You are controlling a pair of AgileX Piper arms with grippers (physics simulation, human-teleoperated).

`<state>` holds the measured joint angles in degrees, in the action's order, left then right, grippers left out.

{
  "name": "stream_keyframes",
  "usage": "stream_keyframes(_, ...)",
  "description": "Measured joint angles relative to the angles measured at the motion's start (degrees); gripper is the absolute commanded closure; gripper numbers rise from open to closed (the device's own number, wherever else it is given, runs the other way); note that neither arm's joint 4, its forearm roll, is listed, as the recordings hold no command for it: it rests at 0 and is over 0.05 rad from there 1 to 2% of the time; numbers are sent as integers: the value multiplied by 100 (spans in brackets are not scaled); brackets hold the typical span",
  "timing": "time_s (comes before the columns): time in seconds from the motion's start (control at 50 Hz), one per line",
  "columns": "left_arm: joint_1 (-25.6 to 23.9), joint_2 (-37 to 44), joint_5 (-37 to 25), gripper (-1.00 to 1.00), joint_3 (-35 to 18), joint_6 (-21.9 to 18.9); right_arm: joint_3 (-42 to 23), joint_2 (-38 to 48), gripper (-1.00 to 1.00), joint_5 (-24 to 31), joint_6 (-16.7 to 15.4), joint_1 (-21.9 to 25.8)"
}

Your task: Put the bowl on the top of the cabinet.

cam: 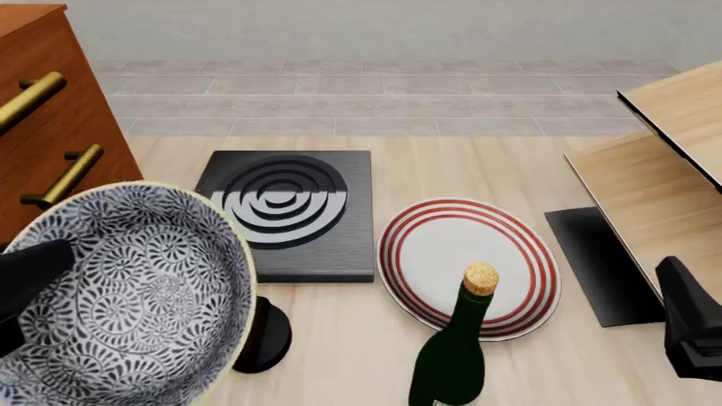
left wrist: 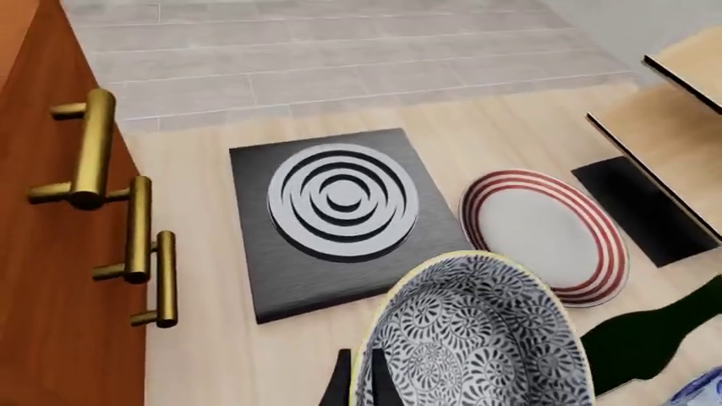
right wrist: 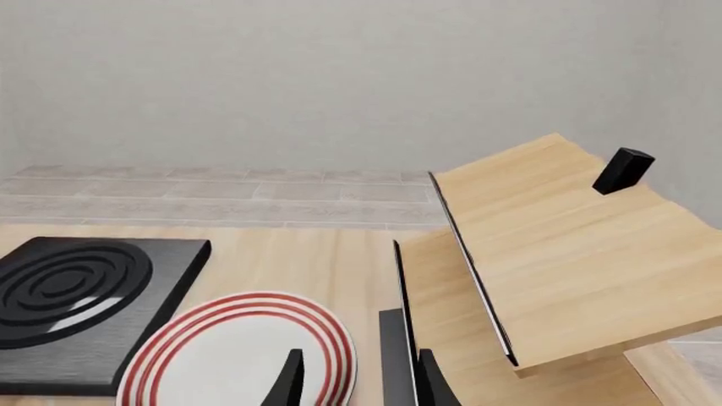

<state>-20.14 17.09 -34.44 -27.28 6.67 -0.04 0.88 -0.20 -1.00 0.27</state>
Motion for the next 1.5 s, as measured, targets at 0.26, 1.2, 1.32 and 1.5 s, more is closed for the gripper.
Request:
stream_keyframes(0.26, -197, 653, 656, 100, -497, 411, -4, 38, -100, -22, -21, 8)
stream_keyframes(1.2, -129, 3707, 2144, 100, -1874, 1815, 2, -71, -100, 89, -17, 4)
stream_keyframes(1.32, 76, 4109, 2027, 100, -2087, 1834, 2, -75, -100, 97, -13, -2)
stream_keyframes(1.5, 366, 4488, 1788, 100, -2399, 1856, 2, -78, -100, 103, -22, -6)
